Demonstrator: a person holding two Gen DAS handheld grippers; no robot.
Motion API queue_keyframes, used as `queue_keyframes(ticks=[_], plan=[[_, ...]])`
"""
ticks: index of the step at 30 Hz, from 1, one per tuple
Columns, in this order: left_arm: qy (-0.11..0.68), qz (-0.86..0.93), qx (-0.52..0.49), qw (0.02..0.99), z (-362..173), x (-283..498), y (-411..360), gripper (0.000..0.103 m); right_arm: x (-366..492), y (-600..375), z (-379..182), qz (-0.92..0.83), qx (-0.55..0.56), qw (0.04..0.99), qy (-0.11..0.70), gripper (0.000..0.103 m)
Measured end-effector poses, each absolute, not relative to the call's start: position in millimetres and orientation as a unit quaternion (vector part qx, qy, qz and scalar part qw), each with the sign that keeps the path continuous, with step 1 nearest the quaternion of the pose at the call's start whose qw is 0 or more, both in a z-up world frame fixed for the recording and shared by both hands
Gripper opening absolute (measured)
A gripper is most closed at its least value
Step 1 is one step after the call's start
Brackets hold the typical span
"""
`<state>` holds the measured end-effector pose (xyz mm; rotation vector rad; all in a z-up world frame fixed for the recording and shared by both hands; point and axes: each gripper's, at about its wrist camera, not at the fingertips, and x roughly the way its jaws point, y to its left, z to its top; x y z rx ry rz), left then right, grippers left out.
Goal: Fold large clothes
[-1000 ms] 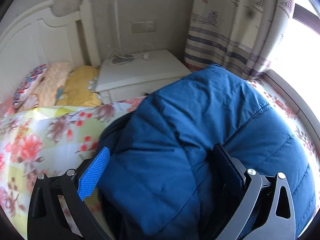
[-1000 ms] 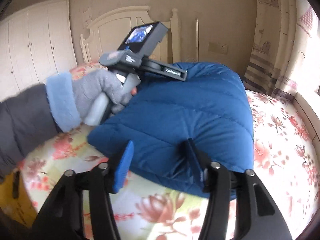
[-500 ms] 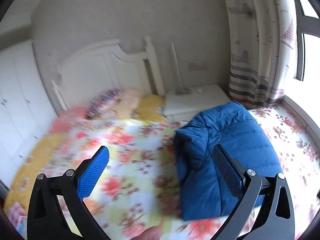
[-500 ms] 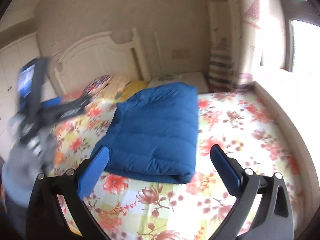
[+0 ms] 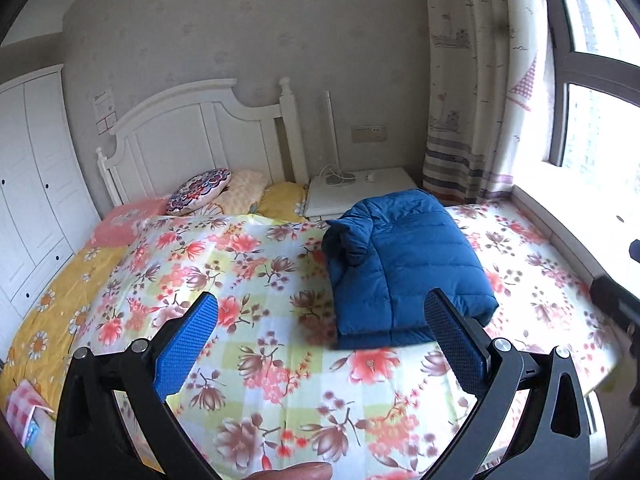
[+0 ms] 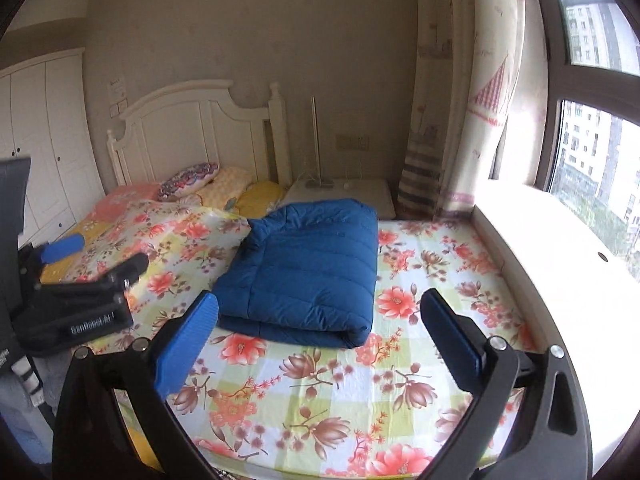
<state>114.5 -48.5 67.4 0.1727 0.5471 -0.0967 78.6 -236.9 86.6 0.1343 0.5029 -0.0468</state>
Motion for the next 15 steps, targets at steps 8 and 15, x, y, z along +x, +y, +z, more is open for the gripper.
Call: queue_keyframes(ticks=[8,15], plan=[[0.263,-0.06,0.076,0.96,72,106,-48,0.099,75,-240,98,-0.039,0.067,0.969,0.235,0.1],[0.262,-0.059,0.067,0.961,70,99,-40,0.099,75,-229,93,-0.031,0.064,0.969,0.238,0.1]])
